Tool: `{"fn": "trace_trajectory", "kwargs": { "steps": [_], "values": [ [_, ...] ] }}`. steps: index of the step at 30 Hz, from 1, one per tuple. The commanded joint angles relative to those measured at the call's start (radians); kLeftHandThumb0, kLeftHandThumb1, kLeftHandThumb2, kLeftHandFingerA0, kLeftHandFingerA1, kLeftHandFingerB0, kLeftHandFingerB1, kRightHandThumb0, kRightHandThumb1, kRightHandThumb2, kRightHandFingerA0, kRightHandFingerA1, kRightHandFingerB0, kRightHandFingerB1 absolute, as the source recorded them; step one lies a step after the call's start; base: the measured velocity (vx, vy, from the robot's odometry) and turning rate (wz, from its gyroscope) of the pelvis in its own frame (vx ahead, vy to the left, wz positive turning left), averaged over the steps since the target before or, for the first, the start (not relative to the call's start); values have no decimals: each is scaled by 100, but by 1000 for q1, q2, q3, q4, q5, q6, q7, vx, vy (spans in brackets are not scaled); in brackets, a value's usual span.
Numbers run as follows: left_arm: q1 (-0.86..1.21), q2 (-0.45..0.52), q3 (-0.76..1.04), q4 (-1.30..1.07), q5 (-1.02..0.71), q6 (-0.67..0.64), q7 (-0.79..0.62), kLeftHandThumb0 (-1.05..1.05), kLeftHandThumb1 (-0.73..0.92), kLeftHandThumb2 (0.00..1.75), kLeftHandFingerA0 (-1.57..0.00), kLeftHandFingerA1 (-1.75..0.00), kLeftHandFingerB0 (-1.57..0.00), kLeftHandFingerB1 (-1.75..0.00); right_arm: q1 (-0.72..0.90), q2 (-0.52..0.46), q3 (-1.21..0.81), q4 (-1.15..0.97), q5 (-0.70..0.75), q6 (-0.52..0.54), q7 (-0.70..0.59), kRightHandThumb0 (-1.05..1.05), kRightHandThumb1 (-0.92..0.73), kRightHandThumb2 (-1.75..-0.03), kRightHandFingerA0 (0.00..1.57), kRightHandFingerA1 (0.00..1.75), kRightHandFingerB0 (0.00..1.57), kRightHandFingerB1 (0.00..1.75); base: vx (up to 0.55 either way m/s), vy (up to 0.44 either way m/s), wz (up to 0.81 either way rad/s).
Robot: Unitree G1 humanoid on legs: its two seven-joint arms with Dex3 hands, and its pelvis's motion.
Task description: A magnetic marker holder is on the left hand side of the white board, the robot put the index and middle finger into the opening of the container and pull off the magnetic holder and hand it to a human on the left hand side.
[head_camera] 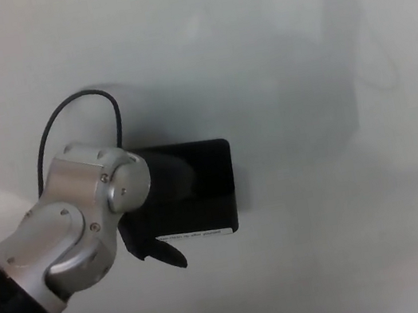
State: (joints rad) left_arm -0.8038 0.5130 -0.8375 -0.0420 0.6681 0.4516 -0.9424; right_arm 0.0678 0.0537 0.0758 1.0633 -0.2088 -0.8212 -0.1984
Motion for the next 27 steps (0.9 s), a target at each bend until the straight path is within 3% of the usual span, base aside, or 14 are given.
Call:
{"fn": "trace_trajectory", "kwargs": {
  "steps": [1,2,3,4,5,8,9,11,12,16,17,18,24,27],
  "values": [
    [9,-23,-6,25,99,-50,57,-66,56,58,-68,-50,-21,-29,-8,-11,0,-3,-3,8,-13,-42,-69,-61,81,49,61,44,0,0,0],
    [11,-27,-6,29,102,-59,65,-66,56,58,-68,-50,-21,-29,-8,-10,-1,-2,-1,8,-13,-42,-69,-61,81,49,61,44,0,0,0],
    [17,-31,-5,36,107,-75,88,-36,32,86,-61,-69,-8,-45,-10,-10,-1,0,-3,5,-16,-44,-64,-63,80,52,58,45,0,0,0],
    [25,-36,-3,43,113,-93,114,-36,32,86,-61,-69,-8,-45,-12,-11,0,2,-6,2,-20,-44,-64,-63,80,52,58,45,0,0,0],
    [38,-39,2,51,112,-114,148,-43,52,56,-72,-59,-30,-31,-14,-13,2,4,-11,0,-24,-44,-65,-63,80,52,58,45,0,0,0],
    [80,-50,22,72,116,-168,243,-33,56,57,-73,-66,-39,-34,-15,-12,1,7,-6,-2,-20,-41,-69,-61,81,50,61,45,0,0,0],
    [89,-50,25,76,120,-179,265,-22,59,58,-70,-96,-45,-35,-16,-12,1,7,-6,-3,-19,-41,-69,-61,81,50,61,45,0,0,0],
    [104,-51,18,91,143,-198,301,-17,60,58,-70,-91,-57,-40,-19,-10,4,6,-9,3,-20,-44,-65,-63,80,51,58,45,0,0,0],
    [111,-47,13,98,153,-217,321,-31,48,83,-73,-96,-63,-63,-20,-8,1,6,-1,7,-8,-41,-69,-61,82,49,61,44,0,0,0],
    [137,-41,23,121,157,-270,401,-32,52,89,-74,-97,-61,-64,-24,-8,3,9,-4,2,-10,-40,-69,-61,83,50,62,45,0,0,0],
    [138,-41,28,126,156,-275,406,-32,52,89,-74,-97,-61,-64,-27,-8,3,11,-4,2,-11,-40,-69,-61,83,50,62,45,0,0,0],
    [142,-42,34,130,152,-280,416,-26,69,60,-65,-107,-67,-54,-30,-8,1,12,0,4,-8,-41,-69,-61,83,50,61,45,0,0,0],
    [161,-49,95,172,99,-321,451,-28,65,59,-77,-91,-74,-56,-40,-9,4,12,-5,16,-9,-47,-65,-64,83,52,57,45,0,0,0],
    [166,-48,134,194,61,-352,435,-28,67,59,-75,-95,-73,-58,-44,-7,9,11,-9,23,-11,-47,-65,-64,83,53,57,45,0,0,0]
  ]
}}
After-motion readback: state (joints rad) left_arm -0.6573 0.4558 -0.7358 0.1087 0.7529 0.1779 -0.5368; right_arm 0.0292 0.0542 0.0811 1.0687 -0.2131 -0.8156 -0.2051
